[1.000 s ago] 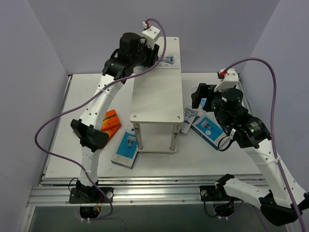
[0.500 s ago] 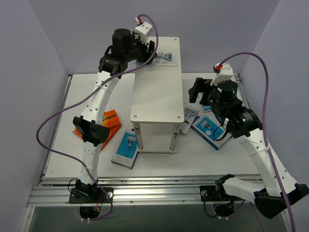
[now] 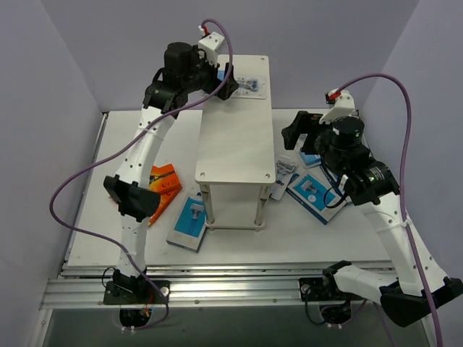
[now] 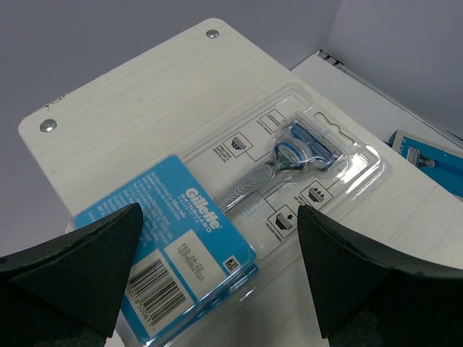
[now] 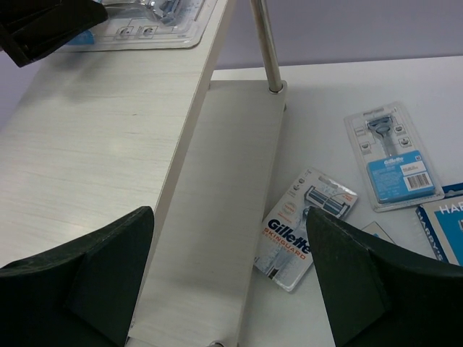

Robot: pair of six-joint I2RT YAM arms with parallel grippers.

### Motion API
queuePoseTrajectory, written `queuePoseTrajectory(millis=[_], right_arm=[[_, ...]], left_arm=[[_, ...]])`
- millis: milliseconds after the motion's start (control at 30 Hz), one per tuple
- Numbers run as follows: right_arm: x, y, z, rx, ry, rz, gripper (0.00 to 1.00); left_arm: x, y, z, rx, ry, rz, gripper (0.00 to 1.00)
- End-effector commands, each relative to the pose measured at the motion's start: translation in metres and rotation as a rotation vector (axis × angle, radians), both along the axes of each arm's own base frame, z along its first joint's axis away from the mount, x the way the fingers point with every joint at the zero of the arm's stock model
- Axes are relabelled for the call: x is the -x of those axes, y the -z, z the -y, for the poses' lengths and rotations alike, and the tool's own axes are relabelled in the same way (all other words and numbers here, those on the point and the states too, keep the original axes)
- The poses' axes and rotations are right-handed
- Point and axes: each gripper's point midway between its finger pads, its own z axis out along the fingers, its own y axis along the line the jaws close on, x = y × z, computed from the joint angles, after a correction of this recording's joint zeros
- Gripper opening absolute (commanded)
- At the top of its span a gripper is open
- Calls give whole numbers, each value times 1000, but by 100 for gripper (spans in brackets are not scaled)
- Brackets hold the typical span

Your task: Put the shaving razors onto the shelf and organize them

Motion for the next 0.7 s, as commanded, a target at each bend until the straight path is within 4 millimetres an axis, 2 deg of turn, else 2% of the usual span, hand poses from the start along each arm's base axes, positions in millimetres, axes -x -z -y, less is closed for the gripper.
queuePoseTrajectory(millis=[0, 67, 100, 133, 267, 400, 433, 467, 500, 533, 567, 600, 633, 667], right_arm=[[6, -27, -3, -58, -20, 53, 81], [6, -27, -2, -65, -16, 51, 81], [7, -27, -2, -66, -16, 51, 81], [7, -27, -3, -70, -16, 48, 81], [11, -24, -7, -89, -39, 33, 81], [7, -16, 5, -102, 43, -9, 81], [6, -13, 5, -103, 52, -21, 80], [5, -10, 9, -112, 74, -35, 79], [4, -8, 12, -116, 90, -43, 77], [3, -5, 16, -124, 107, -51, 74], [2, 0, 23, -129, 134, -60, 72], [3, 0, 27, -154, 153, -65, 70], [3, 4, 31, -167, 170, -71, 68], [0, 16, 41, -170, 206, -97, 65]], left_arm=[[22, -45, -19, 46, -38, 52, 97], [31, -59, -25, 52, -47, 74, 95], [31, -50, -26, 43, -50, 55, 94], [39, -63, -29, 54, -51, 79, 94], [52, -71, -40, 50, -75, 92, 94], [66, -83, -66, 58, -170, 112, 94], [79, -102, -77, 85, -191, 149, 94], [79, -86, -83, 69, -208, 120, 94], [83, -85, -89, 93, -237, 99, 94], [97, -100, -103, 116, -256, 131, 94], [98, -76, -108, 95, -274, 83, 94], [102, -71, -114, 104, -291, 71, 94], [118, -84, -125, 132, -304, 107, 94], [119, -51, -127, 106, -310, 48, 94]])
